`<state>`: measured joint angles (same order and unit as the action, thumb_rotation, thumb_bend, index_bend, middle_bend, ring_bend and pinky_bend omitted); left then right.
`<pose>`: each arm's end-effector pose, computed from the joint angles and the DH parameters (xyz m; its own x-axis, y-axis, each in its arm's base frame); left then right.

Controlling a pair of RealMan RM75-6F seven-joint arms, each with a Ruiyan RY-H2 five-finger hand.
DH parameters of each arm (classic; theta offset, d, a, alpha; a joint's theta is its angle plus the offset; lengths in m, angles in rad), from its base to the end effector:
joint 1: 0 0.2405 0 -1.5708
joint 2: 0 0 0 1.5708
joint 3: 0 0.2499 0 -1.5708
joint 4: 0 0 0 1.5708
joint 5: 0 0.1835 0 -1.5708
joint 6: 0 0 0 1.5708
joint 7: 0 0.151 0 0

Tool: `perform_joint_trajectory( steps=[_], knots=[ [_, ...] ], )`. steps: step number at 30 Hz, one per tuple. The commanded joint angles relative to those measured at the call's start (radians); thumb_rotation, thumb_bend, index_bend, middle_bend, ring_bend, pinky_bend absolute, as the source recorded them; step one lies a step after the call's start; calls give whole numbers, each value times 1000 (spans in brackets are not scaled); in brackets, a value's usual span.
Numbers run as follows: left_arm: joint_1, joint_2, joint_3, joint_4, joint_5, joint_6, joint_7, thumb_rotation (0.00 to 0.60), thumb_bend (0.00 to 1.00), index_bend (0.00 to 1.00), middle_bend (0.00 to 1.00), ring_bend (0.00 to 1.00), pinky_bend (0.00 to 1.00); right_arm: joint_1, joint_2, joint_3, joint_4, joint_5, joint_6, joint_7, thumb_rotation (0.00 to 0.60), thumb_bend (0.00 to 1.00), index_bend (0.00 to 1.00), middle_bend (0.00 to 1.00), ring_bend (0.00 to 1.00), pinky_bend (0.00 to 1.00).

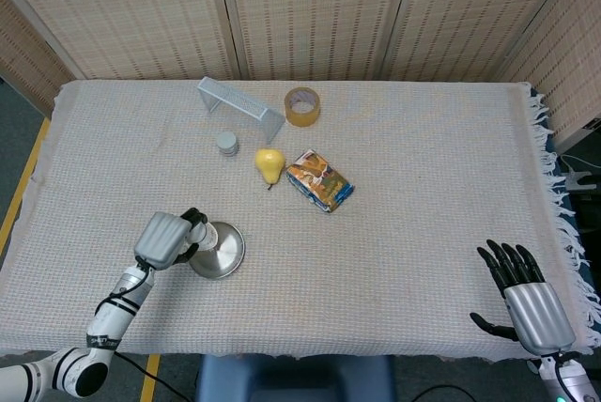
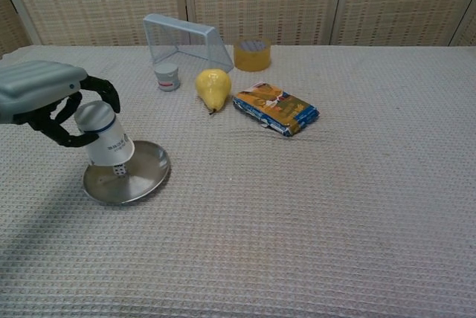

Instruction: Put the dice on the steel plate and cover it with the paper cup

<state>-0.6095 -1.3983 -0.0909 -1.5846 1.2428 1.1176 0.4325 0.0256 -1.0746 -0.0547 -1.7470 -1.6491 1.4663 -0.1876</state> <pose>-0.1816 0.3106 0.0563 0.5783 0.1266 0.8059 0.7833 -0.3623 -0.5052 -0.2714 -0.1459 0.1597 0.4919 -0.1293 0.8610 -0.8697 -0.1190 0.4790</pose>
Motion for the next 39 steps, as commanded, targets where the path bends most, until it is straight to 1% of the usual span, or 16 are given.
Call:
perform_joint_trajectory(
  steps=[1,6,10,12,15,17,18,21,22,23,24,25,27,30,36,39],
  knots=[
    [23,36,-9,-9,-14,24,-12,600,528,509,726,699,889,0,0,0,0,0,1,0,477,78,0,0,0,0],
    [60,75,7,16,-60,17,-32,600,525,508,726,699,888,-1,-1,1,0,1,1,-1,478,79,0,0,0,0],
    [80,74,21,62,-79,-1,-60,600,518,493,713,699,883,2,-3,0,-1,5,-9,-8,477,79,0,0,0,0],
    [82,69,28,86,-84,-18,-62,600,519,488,709,698,870,4,-6,0,-1,6,-13,-11,477,78,0,0,0,0],
    [83,59,31,104,-81,-29,-71,600,506,462,687,693,806,6,-9,-1,-1,8,-19,-15,478,78,0,0,0,0],
    [83,57,31,107,-75,-32,-73,600,485,400,640,686,784,6,-10,-1,-2,8,-21,-18,477,78,0,0,0,0],
    [83,57,31,104,-74,-36,-77,600,471,342,593,678,783,6,-10,-2,-2,8,-21,-18,477,78,0,0,0,0],
    [81,70,33,84,-76,-60,-96,600,436,118,370,643,792,5,-10,-1,-3,9,-18,-19,477,79,0,0,0,0],
    [80,79,33,70,-83,-75,-104,600,424,50,256,614,798,5,-10,-1,-3,10,-18,-17,478,79,0,0,0,0],
    [79,87,33,60,-91,-85,-103,600,413,15,165,587,802,5,-9,-1,-3,9,-18,-16,478,79,0,0,0,0],
    [78,97,31,45,-102,-90,-99,600,402,0,78,556,804,5,-9,-2,-3,8,-18,-15,479,78,0,0,0,0],
    [79,102,29,38,-107,-89,-95,600,391,0,22,527,801,5,-8,-2,-3,7,-18,-14,481,78,0,0,0,0],
    [84,108,27,27,-107,-76,-92,600,384,0,0,487,786,5,-8,-3,-2,5,-17,-13,483,79,0,0,0,0],
    [94,120,29,12,-97,-64,-105,600,381,0,0,383,718,5,-8,-3,-3,6,-16,-15,483,79,0,0,0,0],
    [128,153,42,-33,-49,-17,-145,600,368,0,0,83,491,-2,-8,-3,-7,2,-3,-23,484,79,0,0,0,0],
    [143,164,49,-47,-25,6,-159,600,365,0,0,25,359,-4,-8,-3,-7,-1,2,-23,483,79,0,0,0,0]
  ],
)
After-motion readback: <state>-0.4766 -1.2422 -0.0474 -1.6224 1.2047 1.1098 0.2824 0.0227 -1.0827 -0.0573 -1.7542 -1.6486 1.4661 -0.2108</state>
